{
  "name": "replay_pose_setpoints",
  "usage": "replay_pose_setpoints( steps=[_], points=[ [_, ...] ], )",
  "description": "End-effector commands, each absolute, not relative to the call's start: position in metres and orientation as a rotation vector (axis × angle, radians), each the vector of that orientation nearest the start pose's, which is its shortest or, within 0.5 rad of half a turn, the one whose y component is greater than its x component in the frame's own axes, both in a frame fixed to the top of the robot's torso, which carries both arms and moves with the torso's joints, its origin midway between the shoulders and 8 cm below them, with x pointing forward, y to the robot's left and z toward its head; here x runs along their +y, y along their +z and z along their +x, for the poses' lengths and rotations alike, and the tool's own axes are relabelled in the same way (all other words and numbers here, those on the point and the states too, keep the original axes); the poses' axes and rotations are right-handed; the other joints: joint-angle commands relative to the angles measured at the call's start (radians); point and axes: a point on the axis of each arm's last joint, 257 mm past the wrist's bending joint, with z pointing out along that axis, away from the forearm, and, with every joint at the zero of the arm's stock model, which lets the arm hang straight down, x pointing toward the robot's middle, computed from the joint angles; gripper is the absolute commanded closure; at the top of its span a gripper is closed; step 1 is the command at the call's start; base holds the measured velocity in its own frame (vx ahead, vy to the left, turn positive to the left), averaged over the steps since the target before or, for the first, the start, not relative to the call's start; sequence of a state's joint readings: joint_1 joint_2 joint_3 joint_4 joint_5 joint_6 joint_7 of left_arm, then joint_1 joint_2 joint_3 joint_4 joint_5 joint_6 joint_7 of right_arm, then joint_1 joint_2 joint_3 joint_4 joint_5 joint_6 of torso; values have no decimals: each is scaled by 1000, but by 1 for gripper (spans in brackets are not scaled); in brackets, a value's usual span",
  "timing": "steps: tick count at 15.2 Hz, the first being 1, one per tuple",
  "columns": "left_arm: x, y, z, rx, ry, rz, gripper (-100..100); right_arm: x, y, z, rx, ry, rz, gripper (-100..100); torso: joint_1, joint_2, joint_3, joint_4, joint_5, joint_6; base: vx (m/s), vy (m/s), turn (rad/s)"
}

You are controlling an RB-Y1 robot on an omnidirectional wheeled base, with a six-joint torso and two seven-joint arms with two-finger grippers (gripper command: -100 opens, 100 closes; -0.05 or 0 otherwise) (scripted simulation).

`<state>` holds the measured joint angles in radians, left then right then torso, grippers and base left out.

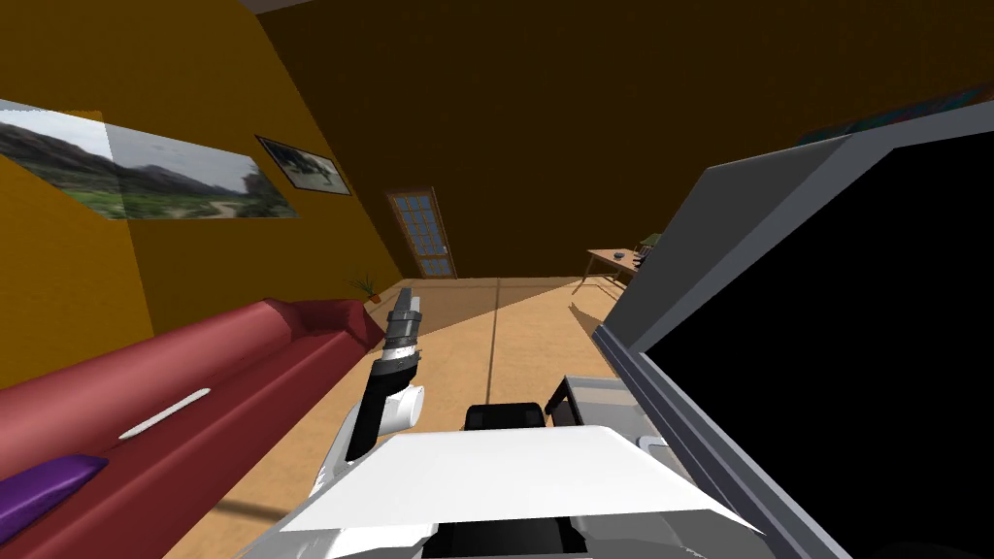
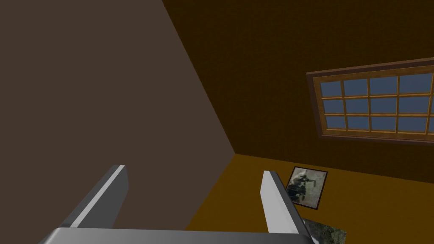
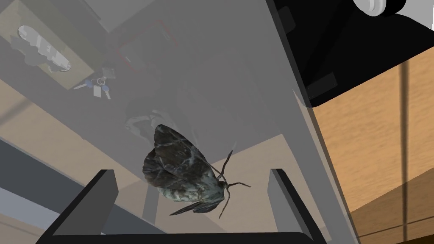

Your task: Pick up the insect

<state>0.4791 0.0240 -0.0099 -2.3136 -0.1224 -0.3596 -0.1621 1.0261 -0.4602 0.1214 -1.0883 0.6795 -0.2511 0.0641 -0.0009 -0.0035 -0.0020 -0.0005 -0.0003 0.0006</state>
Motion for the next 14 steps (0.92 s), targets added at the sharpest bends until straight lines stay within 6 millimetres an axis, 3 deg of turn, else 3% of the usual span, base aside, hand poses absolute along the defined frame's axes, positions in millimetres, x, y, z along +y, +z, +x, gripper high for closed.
replay_pose_setpoints(
  steps=[1, 3, 4, 5, 9, 14],
  points=[
    [263, 18, 364, 793, -1063, -566, 0, -407, -573, -173, 2753, -45, 909, -100, 0, 0, 0, 0, 0, 0, -65, -3, 36],
    [263, 18, 364, 793, -1063, -566, 0, -406, -580, -166, 2748, -45, 915, -100, 1, 1, 1, 0, 0, 0, -62, -1, 40],
    [263, 18, 364, 793, -1063, -566, 0, -407, -575, -172, 2750, -44, 912, -100, 1, 2, 1, 0, 0, 0, -38, -3, 16],
    [263, 17, 364, 793, -1063, -566, 0, -407, -576, -171, 2750, -44, 912, 100, 1, 1, 1, 0, 0, 0, -13, -1, 0],
    [263, 17, 364, 793, -1063, -566, 0, -408, -576, -171, 2748, -46, 916, 100, -1, -1, 0, 0, -1, 0, -2, -1, -1],
    [263, 17, 364, 794, -1063, -566, 0, -409, -555, -189, 2767, -43, 895, 100, 0, -6, -3, -2, -1, 1, 61, 5, -49]
  ],
)
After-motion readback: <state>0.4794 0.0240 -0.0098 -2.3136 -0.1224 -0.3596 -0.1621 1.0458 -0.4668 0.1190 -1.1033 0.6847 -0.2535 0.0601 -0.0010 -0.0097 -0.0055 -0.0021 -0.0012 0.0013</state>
